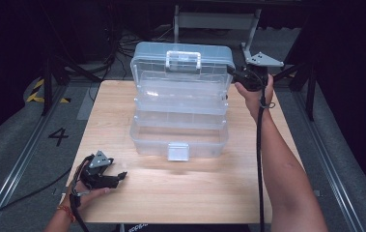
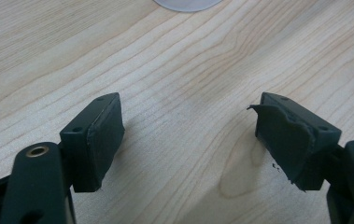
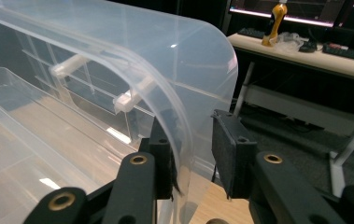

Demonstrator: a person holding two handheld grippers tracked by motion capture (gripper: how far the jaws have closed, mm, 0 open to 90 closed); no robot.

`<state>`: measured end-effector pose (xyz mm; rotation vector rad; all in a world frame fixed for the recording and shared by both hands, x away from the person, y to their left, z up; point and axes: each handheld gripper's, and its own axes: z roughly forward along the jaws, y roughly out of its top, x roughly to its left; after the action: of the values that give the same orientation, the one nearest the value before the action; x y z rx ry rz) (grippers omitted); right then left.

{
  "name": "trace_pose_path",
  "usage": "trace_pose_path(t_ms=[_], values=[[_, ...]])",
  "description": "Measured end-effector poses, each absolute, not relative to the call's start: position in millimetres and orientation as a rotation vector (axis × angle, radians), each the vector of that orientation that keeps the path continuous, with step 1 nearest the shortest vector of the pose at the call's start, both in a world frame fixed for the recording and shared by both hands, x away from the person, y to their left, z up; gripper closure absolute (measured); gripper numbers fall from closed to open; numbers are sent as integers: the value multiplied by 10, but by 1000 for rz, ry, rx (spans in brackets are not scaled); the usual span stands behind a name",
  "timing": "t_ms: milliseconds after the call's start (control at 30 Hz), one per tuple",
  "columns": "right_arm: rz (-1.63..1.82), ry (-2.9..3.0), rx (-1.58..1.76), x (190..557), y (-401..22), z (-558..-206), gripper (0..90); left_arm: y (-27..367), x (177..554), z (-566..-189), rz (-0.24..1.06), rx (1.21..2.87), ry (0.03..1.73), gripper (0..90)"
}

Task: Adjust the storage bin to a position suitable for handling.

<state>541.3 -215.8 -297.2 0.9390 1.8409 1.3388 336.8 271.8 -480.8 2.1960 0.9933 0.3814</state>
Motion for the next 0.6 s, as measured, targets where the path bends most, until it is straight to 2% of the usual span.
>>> trace_pose_path(t_ms=[100,200,600], values=[[1351,1836,945,5462,-2179,-2953,747,2717,3368,-4808,377,2196,995,240],[1362,1814,951,5492,-2189,-2934,826,2716,3368,-4813,380,2189,994,240],[1334,1826,1002,5720,-2176,-2924,846,2715,3365,-4816,375,2188,994,239]])
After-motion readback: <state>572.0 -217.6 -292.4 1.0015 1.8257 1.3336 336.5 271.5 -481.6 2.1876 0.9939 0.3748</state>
